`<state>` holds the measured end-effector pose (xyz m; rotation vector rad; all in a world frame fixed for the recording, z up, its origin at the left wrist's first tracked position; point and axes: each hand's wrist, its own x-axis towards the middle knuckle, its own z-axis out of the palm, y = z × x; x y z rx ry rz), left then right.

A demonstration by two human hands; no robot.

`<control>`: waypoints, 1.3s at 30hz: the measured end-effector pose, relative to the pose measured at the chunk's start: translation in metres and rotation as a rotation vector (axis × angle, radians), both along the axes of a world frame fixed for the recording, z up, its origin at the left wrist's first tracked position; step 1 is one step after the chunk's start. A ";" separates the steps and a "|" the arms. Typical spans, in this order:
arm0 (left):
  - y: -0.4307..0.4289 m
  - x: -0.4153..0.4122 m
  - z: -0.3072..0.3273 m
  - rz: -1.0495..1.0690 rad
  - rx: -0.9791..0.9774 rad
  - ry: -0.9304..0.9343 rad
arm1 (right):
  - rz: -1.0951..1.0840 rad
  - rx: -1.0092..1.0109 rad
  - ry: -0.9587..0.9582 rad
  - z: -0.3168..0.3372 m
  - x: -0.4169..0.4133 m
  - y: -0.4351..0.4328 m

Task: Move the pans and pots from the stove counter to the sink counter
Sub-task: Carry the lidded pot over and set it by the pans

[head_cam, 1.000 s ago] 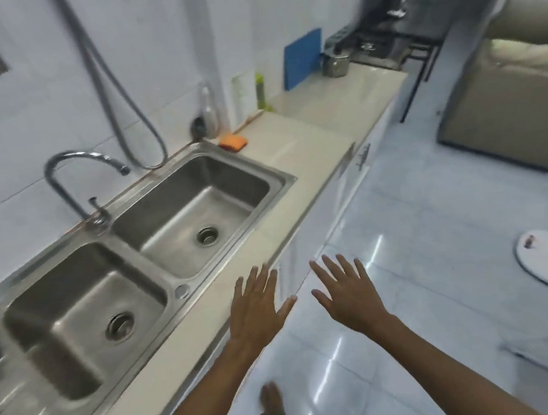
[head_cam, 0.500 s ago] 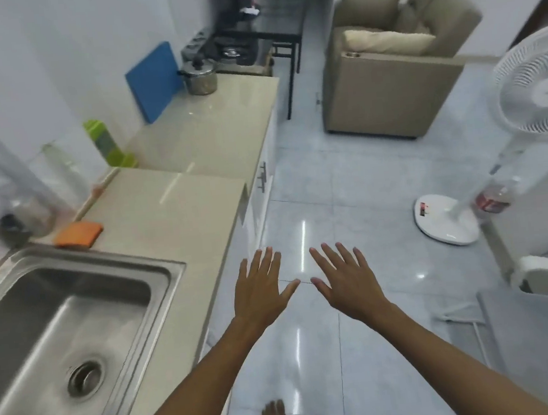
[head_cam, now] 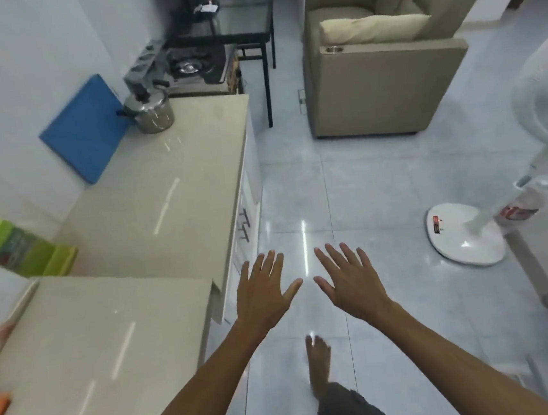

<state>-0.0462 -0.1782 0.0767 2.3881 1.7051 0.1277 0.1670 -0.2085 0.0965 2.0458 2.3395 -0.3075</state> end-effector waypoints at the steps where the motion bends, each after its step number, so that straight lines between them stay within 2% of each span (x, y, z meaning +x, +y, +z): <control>1: 0.027 0.003 0.003 0.032 0.015 0.001 | 0.015 0.001 0.002 0.003 0.003 0.032; 10: 0.220 -0.009 0.022 0.348 0.109 -0.025 | 0.258 0.036 -0.006 0.018 -0.004 0.291; 19: 0.436 -0.067 0.001 0.605 0.098 -0.035 | 0.462 0.074 0.038 0.005 -0.076 0.539; 25: 0.576 -0.110 0.013 0.758 0.087 -0.082 | 0.534 0.089 0.084 0.025 -0.130 0.703; 30: 0.659 -0.164 0.024 0.921 0.078 -0.085 | 0.570 0.154 0.166 0.035 -0.178 0.823; 39: 0.764 -0.253 0.010 1.361 -0.081 -0.179 | 0.719 0.025 0.230 0.007 -0.280 1.016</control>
